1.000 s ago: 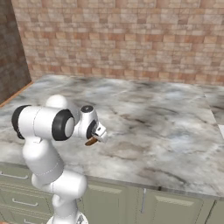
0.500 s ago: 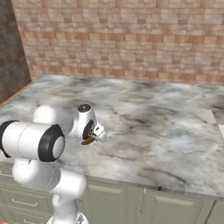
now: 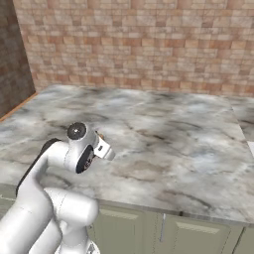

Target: Place the banana in the correct fridge rack based on whether it is a fruit or vegetable. Finally, close the fridge door.

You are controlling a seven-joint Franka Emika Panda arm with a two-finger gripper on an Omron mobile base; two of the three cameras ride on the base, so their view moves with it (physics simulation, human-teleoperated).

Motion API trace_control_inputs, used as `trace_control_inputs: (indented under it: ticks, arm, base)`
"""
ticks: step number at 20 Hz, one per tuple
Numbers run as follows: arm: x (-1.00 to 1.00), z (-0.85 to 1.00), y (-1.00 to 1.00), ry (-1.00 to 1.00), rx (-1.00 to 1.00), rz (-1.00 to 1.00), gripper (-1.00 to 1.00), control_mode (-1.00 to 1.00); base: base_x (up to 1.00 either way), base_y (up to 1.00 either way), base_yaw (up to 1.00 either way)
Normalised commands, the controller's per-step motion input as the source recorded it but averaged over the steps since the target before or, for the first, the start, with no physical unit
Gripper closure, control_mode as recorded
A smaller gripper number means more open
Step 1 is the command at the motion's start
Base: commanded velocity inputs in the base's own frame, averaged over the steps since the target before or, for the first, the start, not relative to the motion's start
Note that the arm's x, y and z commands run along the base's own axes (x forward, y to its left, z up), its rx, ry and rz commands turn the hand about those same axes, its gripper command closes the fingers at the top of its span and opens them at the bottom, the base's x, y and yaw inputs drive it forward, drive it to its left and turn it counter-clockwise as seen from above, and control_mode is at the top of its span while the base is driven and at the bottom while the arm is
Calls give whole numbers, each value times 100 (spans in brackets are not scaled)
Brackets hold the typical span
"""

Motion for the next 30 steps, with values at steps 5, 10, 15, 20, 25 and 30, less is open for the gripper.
trace_control_inputs:
  ticks: [5, 10, 15, 20, 25, 30]
  arm:
    - [-54, 99, 2, -1, 0, 5, 100, -100]
    - [-42, 88, 17, 0, -4, 8, 100, -100]
    - [-14, 68, 29, 9, -11, 3, 100, -100]
    - [0, 0, 0, 0, 0, 0, 100, 100]
    - [0, 0, 0, 0, 0, 0, 100, 100]
    - [0, 0, 0, 0, 0, 0, 100, 100]
  base:
    - [0, 0, 0]
    - [0, 0, 0]
    - [0, 0, 0]
    - [-2, 2, 0]
    - [-91, -23, -26]
    - [-57, -36, -55]
